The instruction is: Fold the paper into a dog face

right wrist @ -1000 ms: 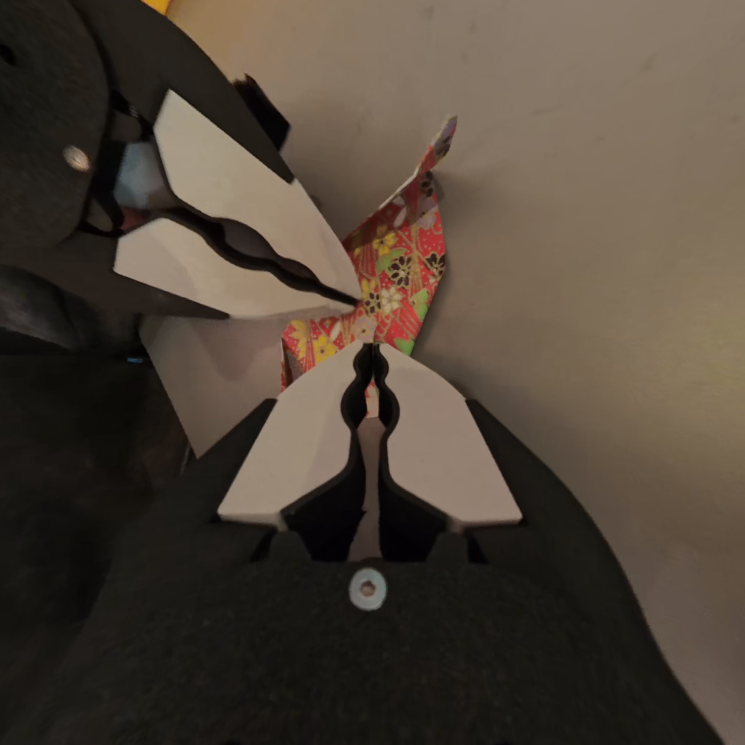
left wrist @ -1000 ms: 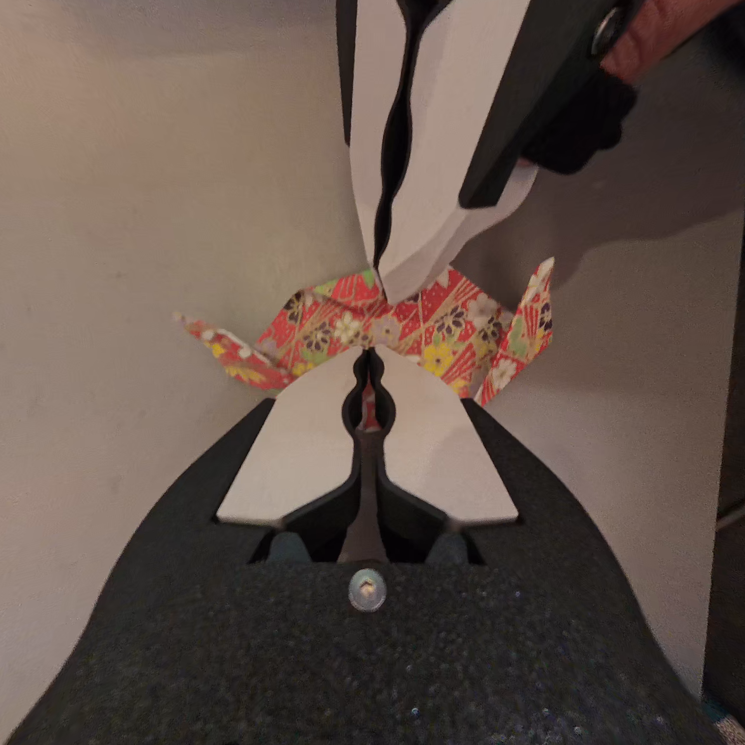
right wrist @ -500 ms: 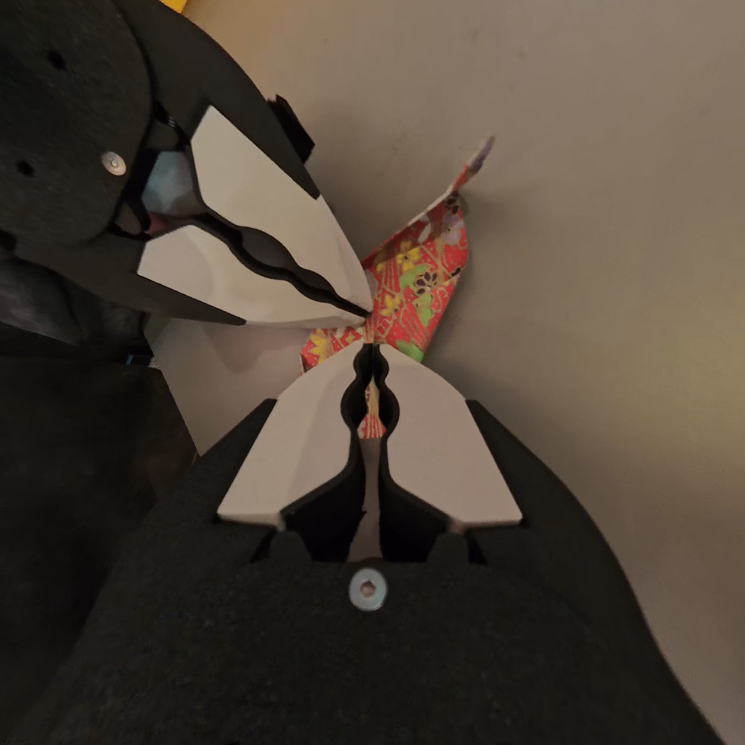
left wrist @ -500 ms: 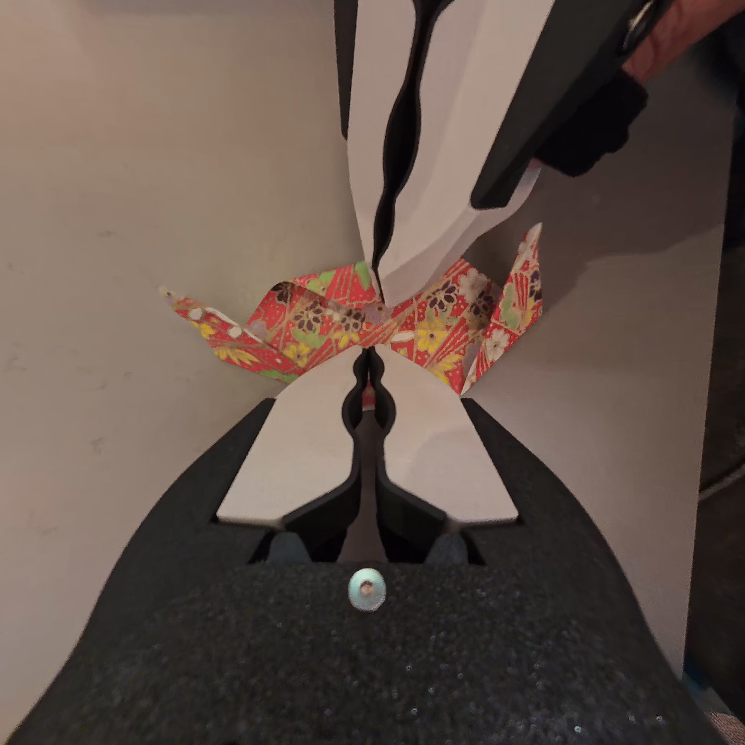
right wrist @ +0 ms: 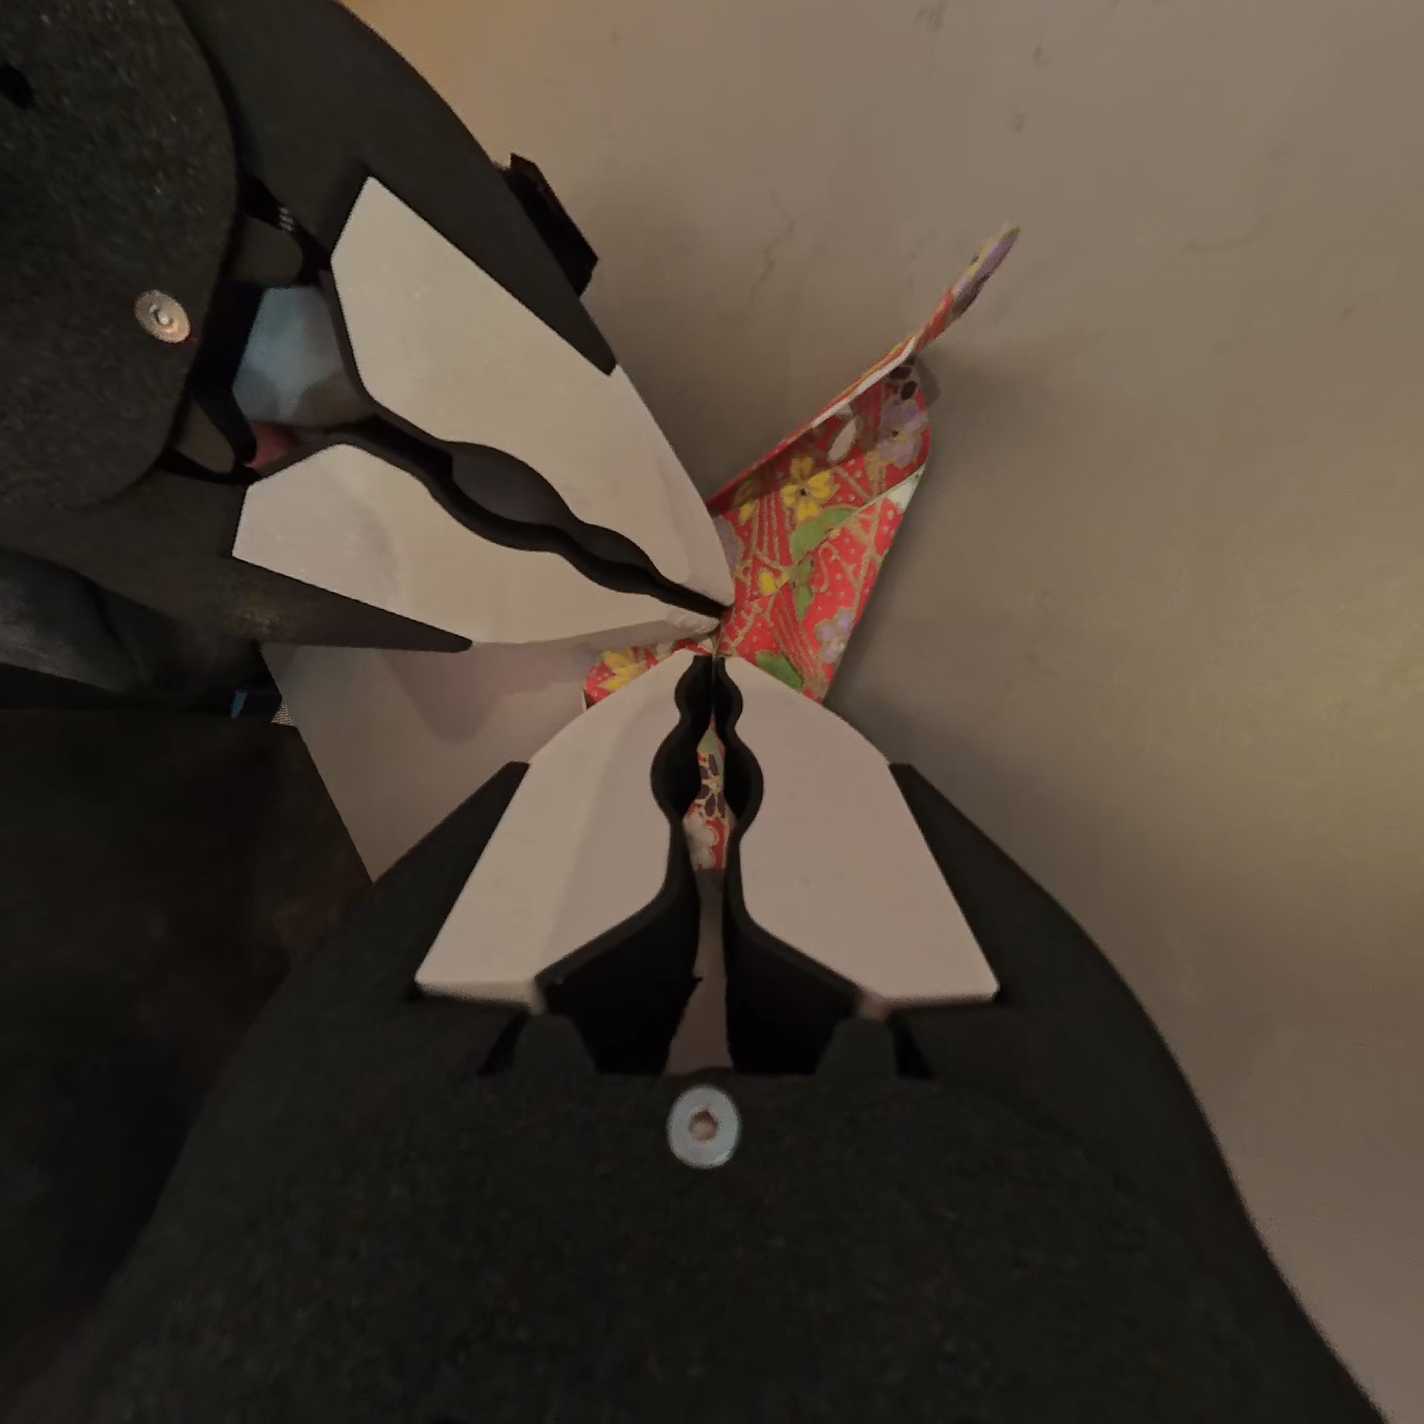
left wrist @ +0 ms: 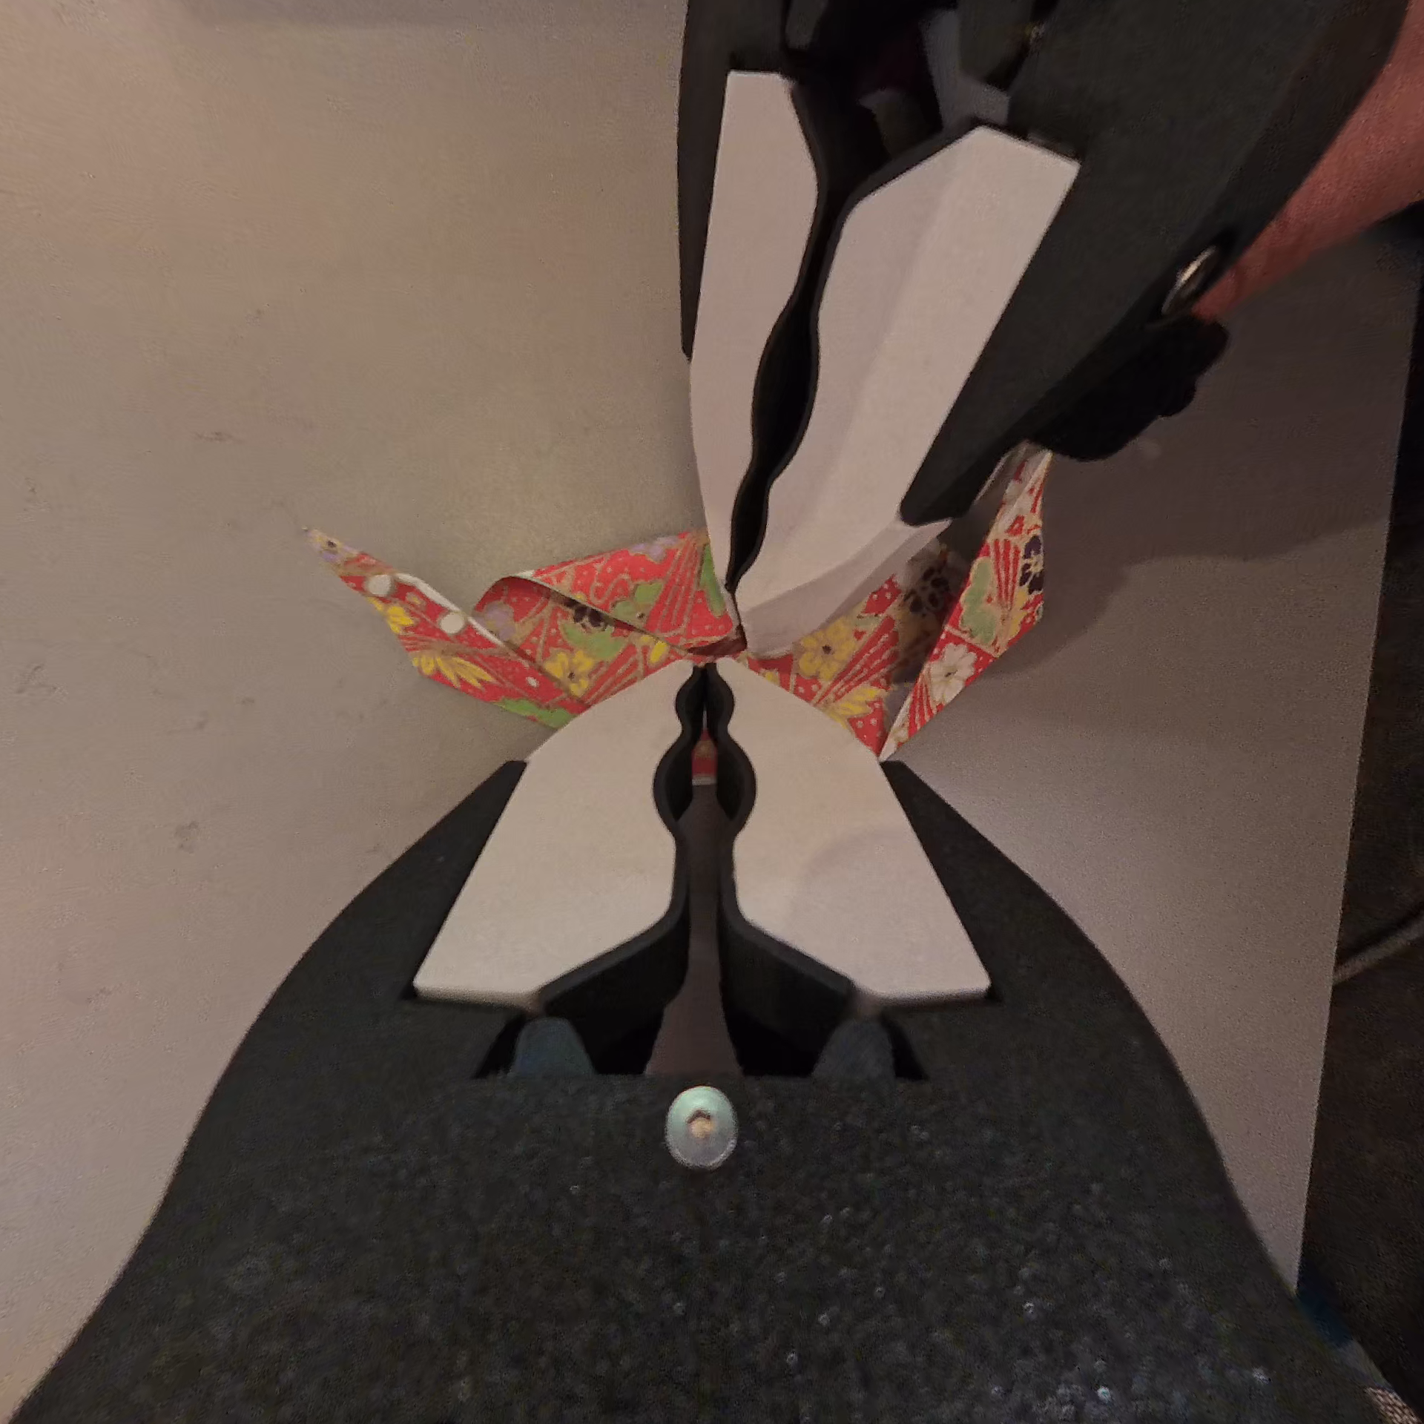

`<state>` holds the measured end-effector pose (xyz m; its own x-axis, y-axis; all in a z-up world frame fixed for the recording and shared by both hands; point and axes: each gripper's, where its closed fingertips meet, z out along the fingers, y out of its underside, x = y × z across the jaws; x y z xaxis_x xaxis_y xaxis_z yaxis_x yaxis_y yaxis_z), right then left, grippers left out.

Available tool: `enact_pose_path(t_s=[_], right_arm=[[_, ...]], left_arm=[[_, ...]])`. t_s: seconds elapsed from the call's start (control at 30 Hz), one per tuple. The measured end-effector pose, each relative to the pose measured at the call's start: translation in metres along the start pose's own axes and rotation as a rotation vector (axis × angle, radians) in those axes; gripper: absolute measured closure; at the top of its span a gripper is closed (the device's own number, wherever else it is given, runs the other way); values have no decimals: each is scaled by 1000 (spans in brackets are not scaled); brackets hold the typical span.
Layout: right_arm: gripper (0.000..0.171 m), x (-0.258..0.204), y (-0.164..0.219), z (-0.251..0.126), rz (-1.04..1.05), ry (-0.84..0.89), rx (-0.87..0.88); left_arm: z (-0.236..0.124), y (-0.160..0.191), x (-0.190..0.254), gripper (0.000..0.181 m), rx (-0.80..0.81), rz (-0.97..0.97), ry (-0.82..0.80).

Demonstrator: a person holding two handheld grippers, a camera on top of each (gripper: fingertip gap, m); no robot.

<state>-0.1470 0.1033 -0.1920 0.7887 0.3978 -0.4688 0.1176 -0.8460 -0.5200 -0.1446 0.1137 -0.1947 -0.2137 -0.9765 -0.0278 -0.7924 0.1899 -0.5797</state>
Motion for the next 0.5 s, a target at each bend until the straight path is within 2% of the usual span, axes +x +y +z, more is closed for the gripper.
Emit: enact_pose_path(t_s=[0.13,0.33,0.5], right_arm=[[171,0,0,0,7,2,16],[171,0,0,0,7,9,27],[171,0,0,0,6,8,30]], left_arm=[[0,-1,-1,181,-20,-15,13],[2,-20,-13,181,5,-18,-24],[13,-18,-19,181,-33,-4,-37]])
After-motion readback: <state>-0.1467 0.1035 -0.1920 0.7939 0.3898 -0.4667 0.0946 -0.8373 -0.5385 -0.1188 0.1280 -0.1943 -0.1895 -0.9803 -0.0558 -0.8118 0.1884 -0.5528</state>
